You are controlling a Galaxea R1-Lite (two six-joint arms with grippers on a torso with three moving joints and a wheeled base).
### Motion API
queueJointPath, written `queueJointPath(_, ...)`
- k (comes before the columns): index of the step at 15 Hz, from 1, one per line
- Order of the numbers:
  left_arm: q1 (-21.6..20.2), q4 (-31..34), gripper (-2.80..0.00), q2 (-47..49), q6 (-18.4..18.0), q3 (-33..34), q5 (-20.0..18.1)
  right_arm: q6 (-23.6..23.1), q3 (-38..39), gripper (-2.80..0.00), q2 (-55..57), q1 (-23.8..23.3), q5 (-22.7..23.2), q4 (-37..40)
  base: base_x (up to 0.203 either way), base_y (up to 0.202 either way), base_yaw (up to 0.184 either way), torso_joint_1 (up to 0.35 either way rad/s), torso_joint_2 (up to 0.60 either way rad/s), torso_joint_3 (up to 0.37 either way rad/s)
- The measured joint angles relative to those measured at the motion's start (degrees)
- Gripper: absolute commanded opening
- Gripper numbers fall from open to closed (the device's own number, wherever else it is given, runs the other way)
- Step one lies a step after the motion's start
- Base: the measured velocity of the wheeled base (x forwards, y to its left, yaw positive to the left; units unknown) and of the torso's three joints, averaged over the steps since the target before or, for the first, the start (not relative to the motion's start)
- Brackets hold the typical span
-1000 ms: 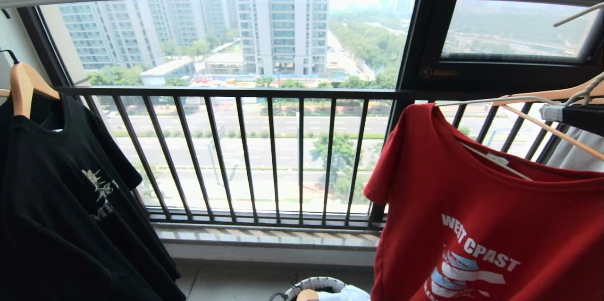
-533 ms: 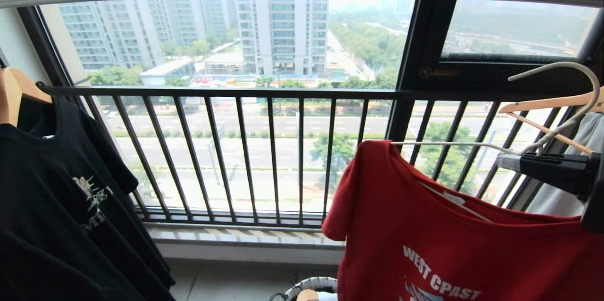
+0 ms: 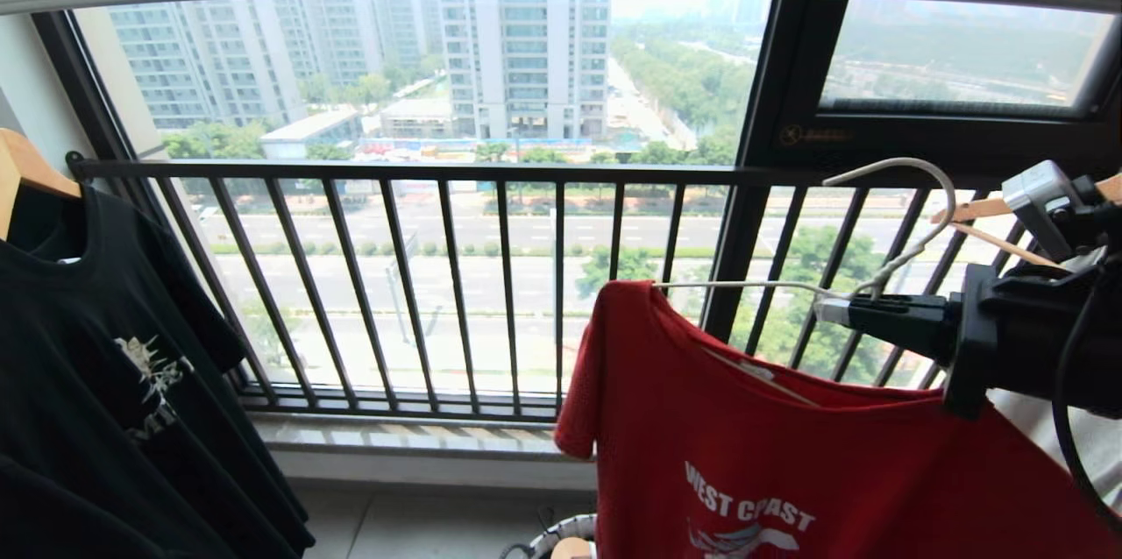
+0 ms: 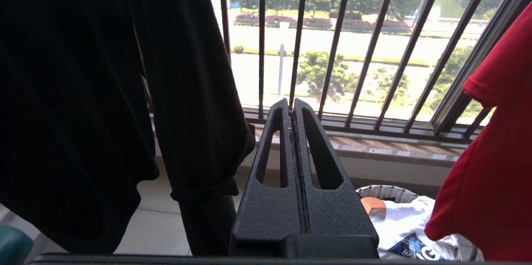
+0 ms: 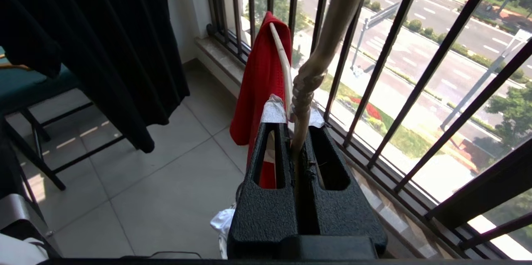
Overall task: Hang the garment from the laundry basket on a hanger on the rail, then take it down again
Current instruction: Take the clothes off the clothes rack
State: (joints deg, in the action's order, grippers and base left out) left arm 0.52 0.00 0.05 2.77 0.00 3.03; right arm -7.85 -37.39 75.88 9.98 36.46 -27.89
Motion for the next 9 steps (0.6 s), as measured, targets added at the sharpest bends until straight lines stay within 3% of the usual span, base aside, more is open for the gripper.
queueJointPath(3,0.0,0.0,-2.80,0.0,0.0,0.0,0.0,-0.6,-1.1,-2.80,6.5,2.5,0.3,-6.4,0.000,0.000,0.000,0.000,0.00,0.000)
queueJointPath(9,0.0,0.0,-2.80,0.0,0.0,0.0,0.0,1.2,-1.3,-2.80,12.6,7.0,0.3,-6.9,0.000,0.000,0.000,0.000,0.00,0.000)
